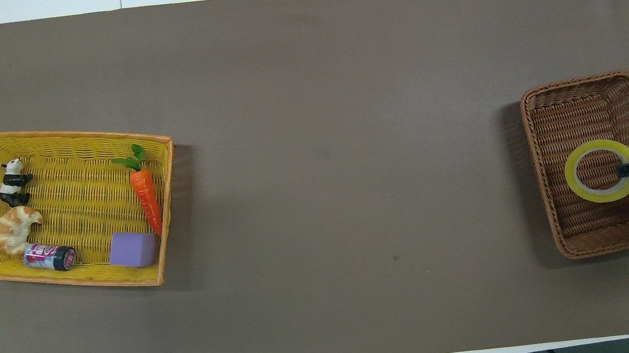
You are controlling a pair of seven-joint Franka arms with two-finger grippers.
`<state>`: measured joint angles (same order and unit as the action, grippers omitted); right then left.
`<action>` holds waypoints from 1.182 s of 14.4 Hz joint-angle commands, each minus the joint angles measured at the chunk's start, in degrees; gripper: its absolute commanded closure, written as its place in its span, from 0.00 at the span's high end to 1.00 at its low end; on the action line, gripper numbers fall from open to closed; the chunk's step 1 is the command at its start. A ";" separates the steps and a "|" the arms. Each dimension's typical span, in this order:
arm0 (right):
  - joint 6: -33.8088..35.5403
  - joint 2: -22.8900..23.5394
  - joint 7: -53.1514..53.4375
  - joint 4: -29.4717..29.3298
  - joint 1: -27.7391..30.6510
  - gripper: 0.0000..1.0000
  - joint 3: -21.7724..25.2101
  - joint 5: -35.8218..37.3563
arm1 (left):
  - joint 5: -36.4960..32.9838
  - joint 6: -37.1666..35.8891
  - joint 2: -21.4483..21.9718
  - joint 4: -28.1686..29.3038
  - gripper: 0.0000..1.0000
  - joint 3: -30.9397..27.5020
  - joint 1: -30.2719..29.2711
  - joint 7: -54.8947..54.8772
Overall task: Move tape to another basket
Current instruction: 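Open the right gripper and withdraw it from the tape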
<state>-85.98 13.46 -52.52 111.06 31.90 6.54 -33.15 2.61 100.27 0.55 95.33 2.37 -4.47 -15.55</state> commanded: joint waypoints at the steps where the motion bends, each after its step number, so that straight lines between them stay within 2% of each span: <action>1: -1.29 0.94 -2.40 -0.93 0.45 0.00 -0.91 2.30 | -1.21 -0.17 0.24 0.30 1.00 0.53 -0.54 -0.53; 6: -6.22 1.57 -4.78 1.00 0.10 0.03 -0.91 4.66 | -1.21 -0.69 0.24 0.30 1.00 0.53 -0.01 -0.53; 8: -6.92 1.57 -4.78 1.00 0.10 0.14 -0.91 5.55 | -1.21 -0.17 0.33 0.21 1.00 0.36 -0.10 -0.62; 9: -7.01 1.57 -4.78 1.00 0.10 0.28 -0.91 5.81 | -1.73 -0.34 0.50 0.12 1.00 0.36 0.16 -0.71; 10: -7.01 1.57 -4.69 1.00 0.01 0.52 -0.91 5.90 | -4.95 -0.78 0.76 0.21 1.00 0.53 0.25 -0.79; 11: -6.66 1.57 -4.08 0.74 0.01 0.96 -0.91 5.90 | -6.03 -2.09 1.20 0.21 1.00 0.71 0.08 -0.97; 12: -7.01 1.48 -4.16 0.39 0.01 1.00 -1.00 5.90 | -6.13 -4.53 1.12 -0.40 1.00 0.80 -0.36 -0.97; 14: -7.10 0.69 -4.08 -1.80 -0.51 1.00 -1.26 8.52 | -6.13 -7.54 0.68 -0.67 1.00 0.80 0.15 -0.97; 17: -7.19 -3.08 -2.77 -5.41 -5.07 1.00 -1.26 15.29 | -4.91 -10.18 0.33 -1.90 1.00 0.80 1.30 -0.88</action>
<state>-93.06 13.95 -56.31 107.48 29.51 5.56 -22.05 -2.33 92.73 0.98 94.82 3.24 -3.95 -15.87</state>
